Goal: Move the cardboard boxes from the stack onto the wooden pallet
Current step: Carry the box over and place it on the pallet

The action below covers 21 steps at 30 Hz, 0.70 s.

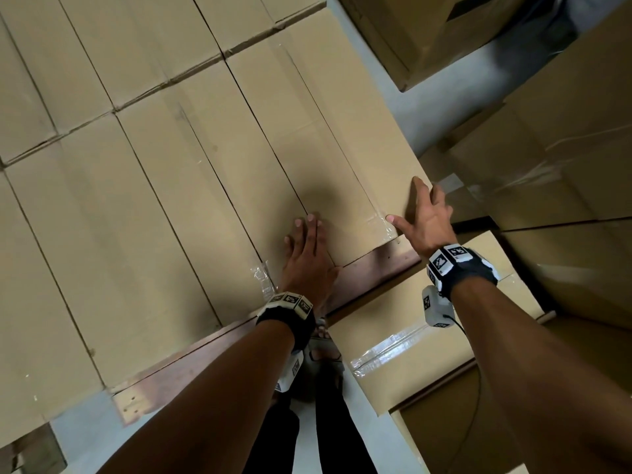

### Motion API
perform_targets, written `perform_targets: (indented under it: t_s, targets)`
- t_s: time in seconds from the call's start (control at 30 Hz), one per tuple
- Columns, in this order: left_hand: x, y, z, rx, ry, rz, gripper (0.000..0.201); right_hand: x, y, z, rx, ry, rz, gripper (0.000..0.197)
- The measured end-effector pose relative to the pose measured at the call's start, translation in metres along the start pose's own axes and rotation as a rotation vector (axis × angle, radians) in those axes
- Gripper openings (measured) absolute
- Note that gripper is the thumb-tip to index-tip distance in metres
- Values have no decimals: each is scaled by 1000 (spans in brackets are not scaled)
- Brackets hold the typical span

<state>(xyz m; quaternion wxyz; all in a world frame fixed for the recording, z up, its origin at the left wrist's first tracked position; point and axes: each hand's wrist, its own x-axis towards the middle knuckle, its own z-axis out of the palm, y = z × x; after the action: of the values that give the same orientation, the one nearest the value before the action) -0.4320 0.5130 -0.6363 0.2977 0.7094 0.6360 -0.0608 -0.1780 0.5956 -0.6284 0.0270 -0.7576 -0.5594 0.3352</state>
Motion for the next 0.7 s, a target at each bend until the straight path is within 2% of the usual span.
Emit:
perform_targets:
  t_s: [0.13,0.27,0.4,0.53,0.7]
  targets:
    - [0,-1,3,-12,10,10,100,1,-3,-2,-37,-15,-12,93]
    - [0,-2,2,-15,29,6,104,-3,-3,-1,-93,-50,-17,89]
    - [3,-6,-4,13,-11,9,104,-26,-7,2,-115,-53,-24,78]
    - [6,-3,-13,-10,-58,-7,93,-85,-7,19,-62,-54,-79,67]
    - [-29,28,-29,-77,-106,-7,56,-192,7,34,86,-14,53,59]
